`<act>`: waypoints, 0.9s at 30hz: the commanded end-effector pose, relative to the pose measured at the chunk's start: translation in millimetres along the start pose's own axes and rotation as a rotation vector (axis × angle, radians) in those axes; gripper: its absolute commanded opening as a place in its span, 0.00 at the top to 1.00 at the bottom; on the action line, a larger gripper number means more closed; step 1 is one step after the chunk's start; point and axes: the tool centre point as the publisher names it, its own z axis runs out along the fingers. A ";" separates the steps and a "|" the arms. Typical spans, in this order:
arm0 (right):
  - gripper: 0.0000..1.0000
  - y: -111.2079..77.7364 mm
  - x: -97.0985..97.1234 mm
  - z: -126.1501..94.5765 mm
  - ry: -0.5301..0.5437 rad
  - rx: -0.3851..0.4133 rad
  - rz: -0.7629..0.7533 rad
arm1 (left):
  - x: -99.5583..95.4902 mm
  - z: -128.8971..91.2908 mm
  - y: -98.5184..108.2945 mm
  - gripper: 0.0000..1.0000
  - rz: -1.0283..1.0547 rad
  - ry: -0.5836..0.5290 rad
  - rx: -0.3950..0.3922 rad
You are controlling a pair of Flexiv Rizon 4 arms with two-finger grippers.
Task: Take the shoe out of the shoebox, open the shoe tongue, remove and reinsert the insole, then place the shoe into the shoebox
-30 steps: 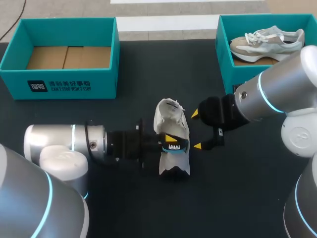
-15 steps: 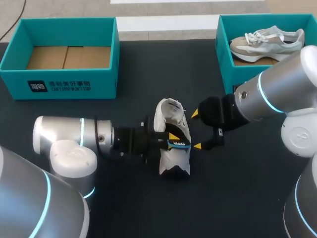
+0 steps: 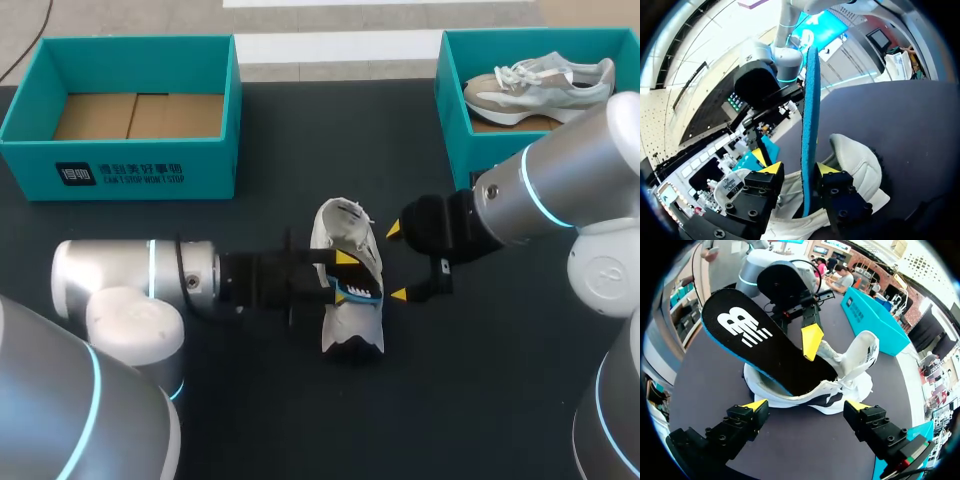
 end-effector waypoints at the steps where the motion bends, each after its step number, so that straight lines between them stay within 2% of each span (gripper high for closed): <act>1: 0.00 1.0 1.1 1.2 -0.004 0.003 0.000 | 4.6 -9.8 -10.2 0.58 0.006 -0.018 0.010; 5: 0.00 1.0 1.1 1.2 -0.004 0.003 0.000 | 12.4 -12.4 -13.9 0.62 0.005 -0.017 0.016; 7: 0.00 1.0 1.1 1.2 -0.004 0.003 0.000 | 16.1 -12.7 -14.2 0.71 0.003 -0.015 0.019; 9: 0.00 1.0 1.1 1.2 -0.004 0.003 0.000 | 19.5 -12.6 -14.0 0.76 0.000 -0.014 0.022; 11: 0.00 1.0 1.1 1.2 -0.004 0.003 0.000 | 22.3 -11.4 -11.5 0.98 -0.007 -0.012 0.024; 20: 0.00 1.0 1.1 1.2 -0.004 0.003 0.000 | 27.4 1.2 9.2 1.00 0.007 0.017 0.001; 27: 0.00 1.0 1.1 1.2 -0.004 0.003 0.000 | 17.8 3.5 25.9 1.00 0.009 0.006 -0.027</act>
